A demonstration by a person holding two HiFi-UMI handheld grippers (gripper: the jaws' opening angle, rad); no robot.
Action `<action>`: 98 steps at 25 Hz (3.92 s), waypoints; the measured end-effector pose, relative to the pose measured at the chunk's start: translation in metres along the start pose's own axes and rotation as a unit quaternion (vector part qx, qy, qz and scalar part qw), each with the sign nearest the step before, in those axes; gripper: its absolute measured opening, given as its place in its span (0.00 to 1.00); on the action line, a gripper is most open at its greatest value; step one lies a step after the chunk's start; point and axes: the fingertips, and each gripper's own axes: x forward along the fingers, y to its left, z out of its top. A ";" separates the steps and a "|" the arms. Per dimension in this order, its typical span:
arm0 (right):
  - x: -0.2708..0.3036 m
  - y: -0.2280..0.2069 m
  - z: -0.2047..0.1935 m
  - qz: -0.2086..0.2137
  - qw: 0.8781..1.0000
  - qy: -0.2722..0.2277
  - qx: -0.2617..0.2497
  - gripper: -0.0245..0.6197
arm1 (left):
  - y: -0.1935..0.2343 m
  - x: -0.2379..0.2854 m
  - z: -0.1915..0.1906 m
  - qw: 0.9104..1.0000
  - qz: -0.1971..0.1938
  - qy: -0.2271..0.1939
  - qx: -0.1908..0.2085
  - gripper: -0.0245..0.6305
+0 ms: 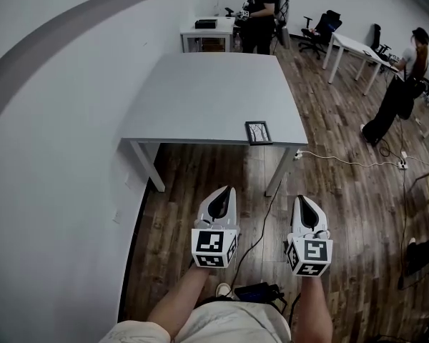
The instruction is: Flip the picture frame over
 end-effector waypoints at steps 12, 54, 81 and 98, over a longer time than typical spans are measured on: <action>0.028 -0.001 -0.005 0.004 1.000 0.000 0.000 0.08 | 0.018 0.025 0.003 1.000 0.003 -0.006 0.009 0.04; 0.293 -0.153 -0.046 0.089 0.995 0.022 0.050 0.08 | 0.024 0.307 -0.017 0.997 0.064 0.014 0.042 0.04; 0.374 -0.019 -0.154 0.153 0.942 0.124 -0.272 0.14 | 0.096 0.327 -0.101 0.999 0.012 0.039 0.022 0.04; 0.412 0.013 -0.236 0.129 0.790 0.162 -0.578 0.36 | 0.114 0.313 -0.126 0.998 0.022 0.060 0.001 0.04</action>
